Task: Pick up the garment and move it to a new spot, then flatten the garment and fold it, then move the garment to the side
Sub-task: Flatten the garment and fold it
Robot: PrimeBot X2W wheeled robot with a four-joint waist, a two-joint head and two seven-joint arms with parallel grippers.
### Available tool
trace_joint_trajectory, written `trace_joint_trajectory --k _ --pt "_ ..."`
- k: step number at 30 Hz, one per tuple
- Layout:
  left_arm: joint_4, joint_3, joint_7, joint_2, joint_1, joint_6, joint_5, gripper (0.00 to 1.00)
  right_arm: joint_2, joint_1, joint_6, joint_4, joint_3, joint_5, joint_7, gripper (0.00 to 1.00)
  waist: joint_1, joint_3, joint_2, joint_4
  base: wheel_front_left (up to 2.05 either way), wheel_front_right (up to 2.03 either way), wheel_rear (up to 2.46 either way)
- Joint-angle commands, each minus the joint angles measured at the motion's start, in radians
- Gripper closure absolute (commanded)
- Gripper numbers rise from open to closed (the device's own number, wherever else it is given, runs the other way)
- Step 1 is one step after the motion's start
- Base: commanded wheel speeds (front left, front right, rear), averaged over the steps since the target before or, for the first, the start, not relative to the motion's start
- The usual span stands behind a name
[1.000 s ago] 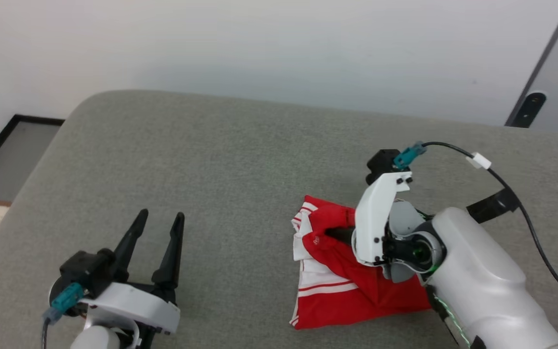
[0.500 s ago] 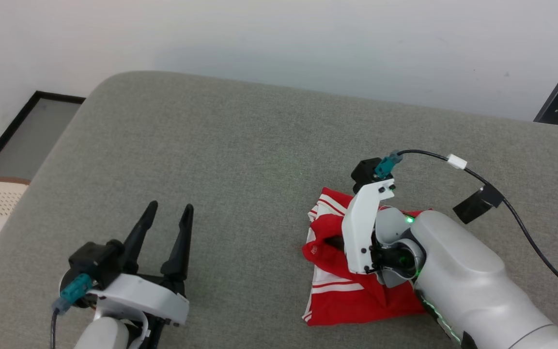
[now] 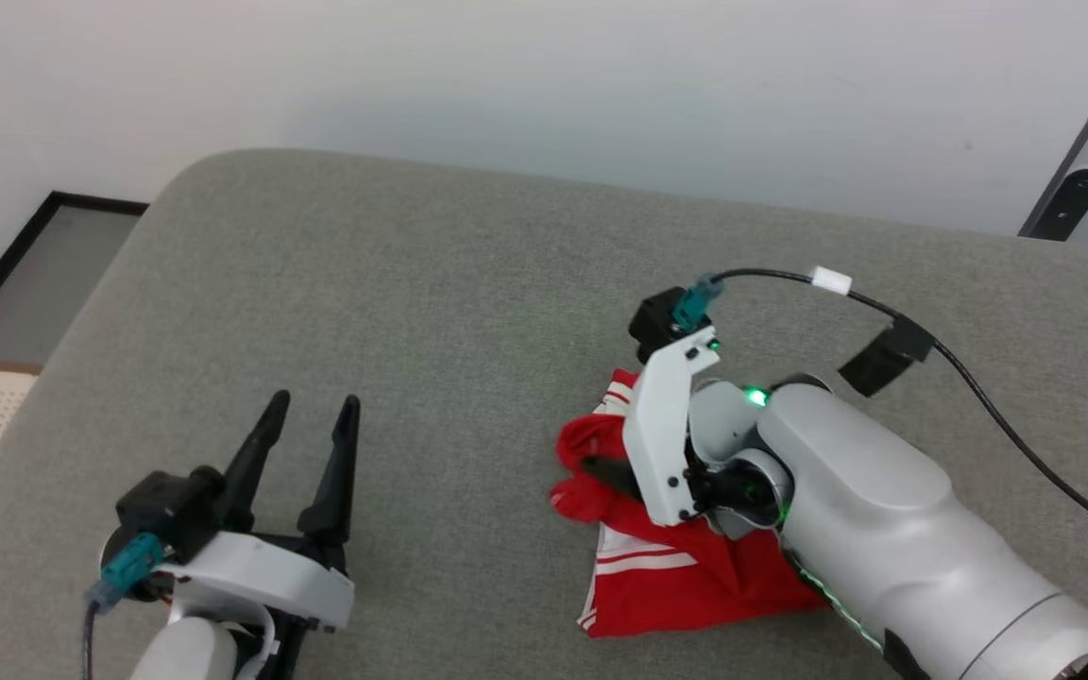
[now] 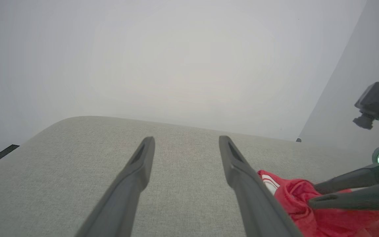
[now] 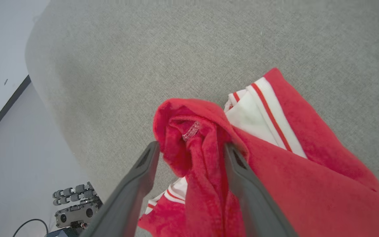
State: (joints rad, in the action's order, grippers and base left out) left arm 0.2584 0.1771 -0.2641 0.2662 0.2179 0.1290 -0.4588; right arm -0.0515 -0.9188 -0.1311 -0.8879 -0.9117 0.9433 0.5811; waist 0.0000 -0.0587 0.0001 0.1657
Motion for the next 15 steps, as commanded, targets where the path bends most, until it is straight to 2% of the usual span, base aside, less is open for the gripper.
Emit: trace_joint_trajectory --k 1,9,15 --pt "0.0 -0.009 0.001 0.006 -0.011 0.002 -0.005 0.0 0.002 -0.019 0.001 0.018 -0.011 0.019 -0.002 0.0 0.0 0.008 -0.0001 -0.01 0.0 0.0 0.0" --pt "-0.003 -0.039 0.001 0.018 -0.045 0.002 -0.004 0.0 0.002 -0.052 0.001 0.107 -0.026 0.061 -0.072 0.0 0.0 0.039 -0.0001 -0.047 0.0 0.0 0.0" --pt "-0.019 -0.084 0.001 0.027 -0.089 -0.003 -0.006 0.0 0.001 -0.037 0.001 0.173 -0.015 0.007 -0.237 0.0 0.0 0.059 -0.0001 -0.088 0.0 0.0 0.0"
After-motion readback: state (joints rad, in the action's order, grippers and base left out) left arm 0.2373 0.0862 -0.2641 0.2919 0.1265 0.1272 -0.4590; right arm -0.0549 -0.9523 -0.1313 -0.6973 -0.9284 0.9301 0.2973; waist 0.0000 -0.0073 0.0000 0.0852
